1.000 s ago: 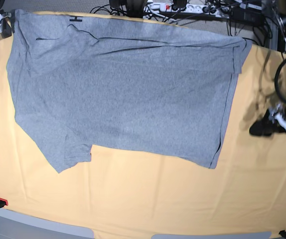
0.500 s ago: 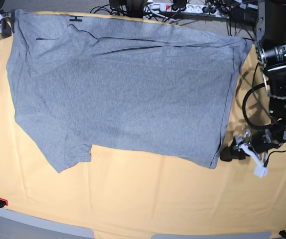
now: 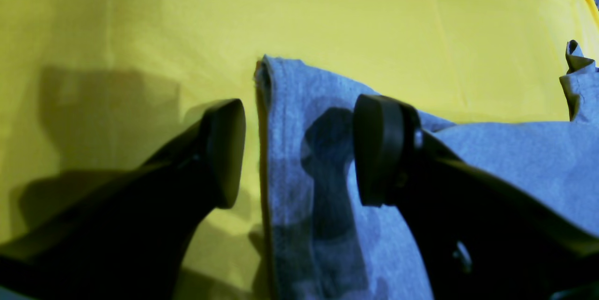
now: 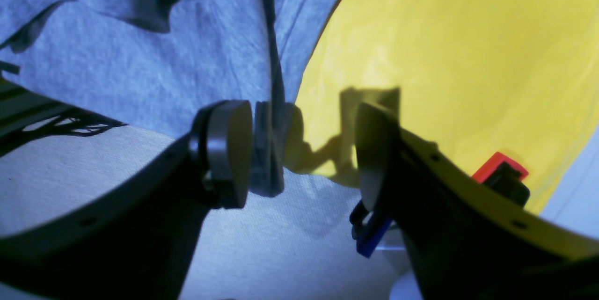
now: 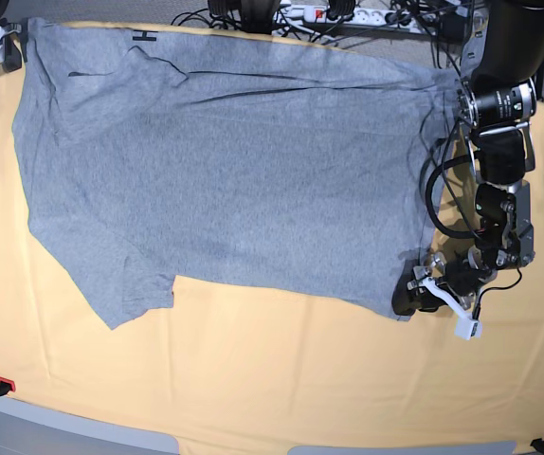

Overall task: Layout the t-shirt on the table in an organized manner, then fold the t-shirt properly
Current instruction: 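Release the shoulder and move the left gripper to the hem corner, then move the right gripper to the other hem corner and grasp it, then lift the hem edge with both grippers and fold it toward the collar, then lower the folded hem onto the t-shirt and release with the right gripper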

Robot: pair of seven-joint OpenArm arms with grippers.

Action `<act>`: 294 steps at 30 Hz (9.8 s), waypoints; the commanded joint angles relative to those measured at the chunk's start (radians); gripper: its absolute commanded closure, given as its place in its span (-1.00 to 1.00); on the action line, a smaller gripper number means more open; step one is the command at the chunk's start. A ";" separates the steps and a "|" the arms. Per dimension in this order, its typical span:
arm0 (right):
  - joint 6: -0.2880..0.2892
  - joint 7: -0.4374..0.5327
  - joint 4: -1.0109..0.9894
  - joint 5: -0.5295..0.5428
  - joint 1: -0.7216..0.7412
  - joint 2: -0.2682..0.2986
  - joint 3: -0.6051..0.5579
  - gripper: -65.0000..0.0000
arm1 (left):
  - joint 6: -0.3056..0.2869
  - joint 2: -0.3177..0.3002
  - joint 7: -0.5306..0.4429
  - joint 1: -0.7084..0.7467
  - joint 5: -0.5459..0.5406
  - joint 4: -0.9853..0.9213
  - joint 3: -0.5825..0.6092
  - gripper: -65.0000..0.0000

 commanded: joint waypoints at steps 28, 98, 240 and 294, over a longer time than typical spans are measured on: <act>0.104 0.352 0.012 -0.005 0.133 0.018 0.014 -0.12 | -0.077 -0.008 0.078 -0.044 -0.101 0.005 0.096 1.00; 0.104 0.407 -1.296 -0.226 1.350 -0.024 -0.542 1.00 | -0.059 -0.008 0.086 -0.099 -0.101 0.005 0.096 1.00; 0.104 -0.095 -0.674 0.088 1.117 0.156 -0.692 1.00 | -0.077 -0.319 0.749 0.282 -0.945 0.692 0.095 1.00; 0.071 -0.095 -0.676 0.160 1.115 0.207 -0.692 -0.25 | -0.077 -0.404 0.749 0.465 -0.945 0.846 0.095 -0.14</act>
